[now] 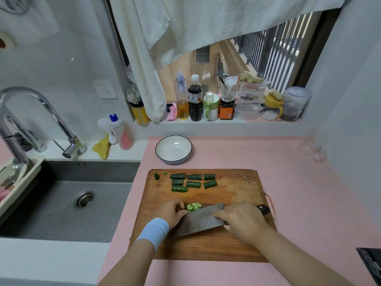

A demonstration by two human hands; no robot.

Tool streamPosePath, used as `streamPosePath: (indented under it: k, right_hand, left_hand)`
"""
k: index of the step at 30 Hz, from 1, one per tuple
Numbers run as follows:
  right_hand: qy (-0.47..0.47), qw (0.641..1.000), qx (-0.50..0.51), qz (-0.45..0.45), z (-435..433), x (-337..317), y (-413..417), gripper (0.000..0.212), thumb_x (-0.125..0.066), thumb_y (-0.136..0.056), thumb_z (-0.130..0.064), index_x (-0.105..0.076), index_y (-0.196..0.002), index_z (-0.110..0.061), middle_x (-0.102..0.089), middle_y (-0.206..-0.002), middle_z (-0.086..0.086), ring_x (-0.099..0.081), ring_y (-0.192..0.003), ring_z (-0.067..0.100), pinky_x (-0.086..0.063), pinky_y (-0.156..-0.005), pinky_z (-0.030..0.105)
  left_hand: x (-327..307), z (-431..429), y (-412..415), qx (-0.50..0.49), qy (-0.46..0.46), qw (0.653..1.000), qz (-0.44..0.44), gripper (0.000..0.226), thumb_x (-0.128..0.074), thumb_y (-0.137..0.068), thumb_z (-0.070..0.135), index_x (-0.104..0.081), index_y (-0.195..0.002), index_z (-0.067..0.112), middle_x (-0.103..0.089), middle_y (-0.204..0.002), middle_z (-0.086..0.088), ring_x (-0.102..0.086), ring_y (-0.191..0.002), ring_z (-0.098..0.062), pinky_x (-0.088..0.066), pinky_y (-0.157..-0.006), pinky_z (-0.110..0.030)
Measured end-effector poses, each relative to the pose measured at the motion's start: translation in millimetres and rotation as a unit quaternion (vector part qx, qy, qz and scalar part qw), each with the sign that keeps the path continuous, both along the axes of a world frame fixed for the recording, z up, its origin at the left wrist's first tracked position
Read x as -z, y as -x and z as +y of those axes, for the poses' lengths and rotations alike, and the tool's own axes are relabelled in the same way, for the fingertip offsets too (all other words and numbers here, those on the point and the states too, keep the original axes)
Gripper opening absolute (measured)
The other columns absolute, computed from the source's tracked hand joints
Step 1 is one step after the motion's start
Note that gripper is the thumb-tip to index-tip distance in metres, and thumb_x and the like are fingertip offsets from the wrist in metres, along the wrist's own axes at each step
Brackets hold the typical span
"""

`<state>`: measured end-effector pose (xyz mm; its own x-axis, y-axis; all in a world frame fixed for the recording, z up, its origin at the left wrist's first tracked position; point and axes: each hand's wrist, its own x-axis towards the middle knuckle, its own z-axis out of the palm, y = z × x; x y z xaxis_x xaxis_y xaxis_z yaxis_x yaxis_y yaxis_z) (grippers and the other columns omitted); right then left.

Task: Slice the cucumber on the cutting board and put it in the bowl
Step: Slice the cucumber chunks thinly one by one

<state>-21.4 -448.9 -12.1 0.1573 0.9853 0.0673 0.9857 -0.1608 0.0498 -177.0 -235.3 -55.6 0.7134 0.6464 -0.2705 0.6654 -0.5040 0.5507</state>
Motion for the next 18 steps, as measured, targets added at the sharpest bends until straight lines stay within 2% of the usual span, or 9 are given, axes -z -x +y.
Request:
streamPosePath:
  k: [3,6,10,13,15,18]
  right_hand:
    - [0.003,1.000,0.007,0.013,-3,-3,-1,0.030,-0.086,-0.058,-0.033,-0.063,-0.076,-0.038,-0.054,-0.056,-0.013,-0.052,-0.047,0.008,-0.040,-0.039,0.025]
    - [0.015,0.999,0.028,0.030,-8,-4,-4,0.013,-0.066,-0.078,-0.033,-0.064,-0.091,-0.037,-0.062,-0.068,-0.011,-0.058,-0.059,0.012,-0.046,-0.047,0.029]
    - [0.036,0.993,0.079,0.084,-14,-12,-12,0.030,-0.047,-0.083,-0.040,-0.064,-0.107,-0.042,-0.071,-0.087,-0.014,-0.065,-0.081,0.013,-0.048,-0.062,0.030]
    - [0.046,0.982,0.127,0.134,-19,-18,-17,0.033,-0.050,-0.085,-0.041,-0.066,-0.113,-0.045,-0.071,-0.097,-0.019,-0.064,-0.093,0.008,-0.047,-0.070,0.025]
    - [0.056,0.969,0.167,0.175,-23,-19,-20,0.031,-0.055,-0.087,-0.040,-0.069,-0.115,-0.045,-0.071,-0.105,-0.022,-0.063,-0.102,0.005,-0.044,-0.075,0.022]
    - [0.059,0.938,0.242,0.242,-29,-19,-24,0.026,-0.058,-0.087,-0.040,-0.071,-0.109,-0.047,-0.067,-0.114,-0.026,-0.060,-0.110,0.005,-0.047,-0.085,0.023]
  left_hand:
    - [2,9,7,-0.053,0.012,0.998,-0.007,0.007,-0.065,-0.090,0.031,-0.059,-0.089,0.027,-0.064,-0.085,0.008,-0.059,-0.079,-0.012,-0.043,-0.070,-0.024]
    - [9,21,23,-0.117,0.001,0.993,-0.017,0.010,-0.058,-0.095,0.027,-0.059,-0.085,0.029,-0.068,-0.091,0.002,-0.060,-0.082,-0.018,-0.044,-0.077,-0.025]
    - [19,27,36,-0.143,0.034,0.988,-0.039,0.019,-0.053,-0.096,0.019,-0.063,-0.092,0.034,-0.069,-0.107,0.004,-0.061,-0.098,-0.022,-0.042,-0.089,-0.024]
    - [20,16,27,-0.107,0.035,0.993,-0.030,0.030,-0.051,-0.096,0.009,-0.070,-0.112,0.026,-0.063,-0.113,0.013,-0.059,-0.109,-0.018,-0.038,-0.097,-0.021]
    - [20,5,15,-0.106,0.047,0.992,-0.041,0.034,-0.051,-0.094,0.004,-0.069,-0.118,0.019,-0.066,-0.120,0.004,-0.060,-0.110,-0.019,-0.040,-0.097,-0.021]
    - [20,-17,-6,-0.103,0.089,0.990,-0.040,0.036,-0.051,-0.092,0.002,-0.066,-0.121,0.018,-0.067,-0.118,-0.001,-0.061,-0.108,-0.021,-0.042,-0.092,-0.021]
